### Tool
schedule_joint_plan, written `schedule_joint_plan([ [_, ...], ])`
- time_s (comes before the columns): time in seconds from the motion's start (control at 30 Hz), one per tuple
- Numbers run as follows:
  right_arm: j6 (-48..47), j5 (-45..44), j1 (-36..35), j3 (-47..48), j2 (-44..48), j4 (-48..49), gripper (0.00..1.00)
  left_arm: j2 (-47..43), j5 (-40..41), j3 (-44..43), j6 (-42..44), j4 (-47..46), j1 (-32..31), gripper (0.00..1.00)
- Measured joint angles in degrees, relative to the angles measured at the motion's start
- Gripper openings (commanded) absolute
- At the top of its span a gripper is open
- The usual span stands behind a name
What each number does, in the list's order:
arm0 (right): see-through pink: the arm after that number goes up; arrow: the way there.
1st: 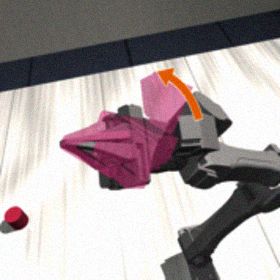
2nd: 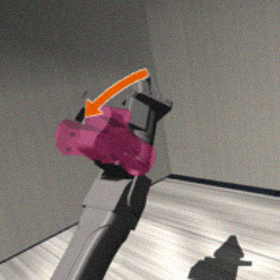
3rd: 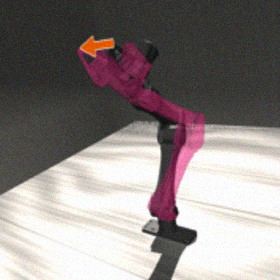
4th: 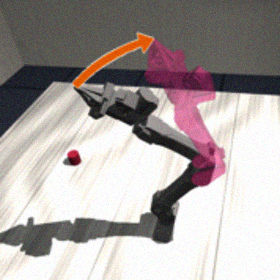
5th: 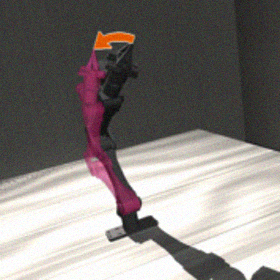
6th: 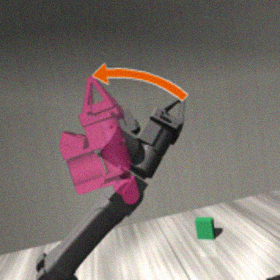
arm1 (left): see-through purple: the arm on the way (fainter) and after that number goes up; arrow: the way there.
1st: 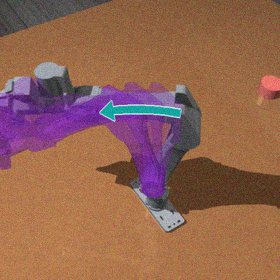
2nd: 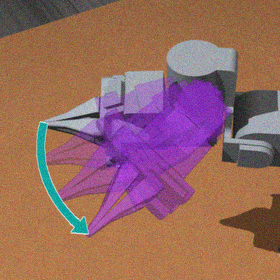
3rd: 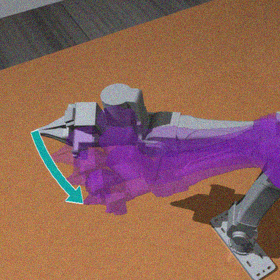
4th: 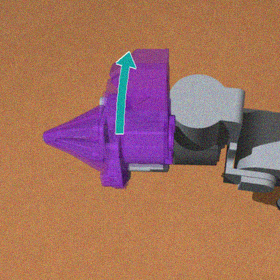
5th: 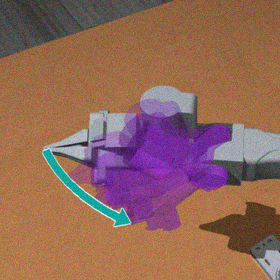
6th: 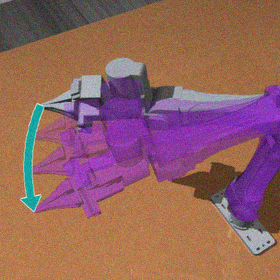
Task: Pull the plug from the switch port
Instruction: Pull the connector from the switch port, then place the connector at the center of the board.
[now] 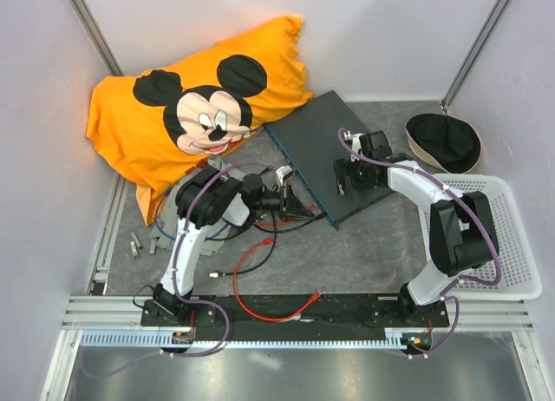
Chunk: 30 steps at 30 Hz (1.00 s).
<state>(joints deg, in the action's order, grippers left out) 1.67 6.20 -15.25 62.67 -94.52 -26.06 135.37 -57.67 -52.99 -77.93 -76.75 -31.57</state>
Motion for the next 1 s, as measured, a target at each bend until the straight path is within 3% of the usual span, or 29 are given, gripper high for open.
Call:
schedule_joint_plan([
  [0.07, 0.0, 0.1, 0.0, -0.2, 0.1, 0.2, 0.98, -2.6, -2.1, 1.2, 3.8, 1.8, 0.5, 0.16],
  [0.1, 0.0, 0.2, 0.0, -0.2, 0.1, 0.2, 0.98, -4.3, -3.0, 1.2, 6.5, 3.2, 0.7, 0.26],
  [0.2, 0.1, 0.4, 0.0, -0.2, 0.2, 0.2, 0.98, -13.0, -4.7, 0.7, 18.3, 13.2, 1.6, 0.40],
  [0.3, 0.3, 0.5, 0.0, -0.2, 0.4, 0.1, 0.98, -22.6, -3.9, -3.5, 34.6, 31.4, 2.0, 0.45],
  [0.43, 0.7, 0.8, 0.0, -0.2, 1.4, -1.8, 0.98, -29.5, 3.4, -13.5, 58.4, 55.7, 1.3, 0.49],
  [0.6, 1.1, 0.8, 0.2, -0.2, 5.9, -3.4, 0.98, -31.4, 12.5, -16.8, 78.2, 74.8, 0.9, 0.52],
  [0.77, 1.1, 0.8, 2.8, -0.2, 11.4, -3.1, 0.98, -29.7, 21.0, -16.7, 86.7, 86.1, 0.1, 0.51],
  [1.0, 2.9, 1.2, 8.5, -0.2, 13.4, -2.6, 0.98, -24.3, 29.0, -20.1, 90.1, 90.6, -3.6, 0.52],
])
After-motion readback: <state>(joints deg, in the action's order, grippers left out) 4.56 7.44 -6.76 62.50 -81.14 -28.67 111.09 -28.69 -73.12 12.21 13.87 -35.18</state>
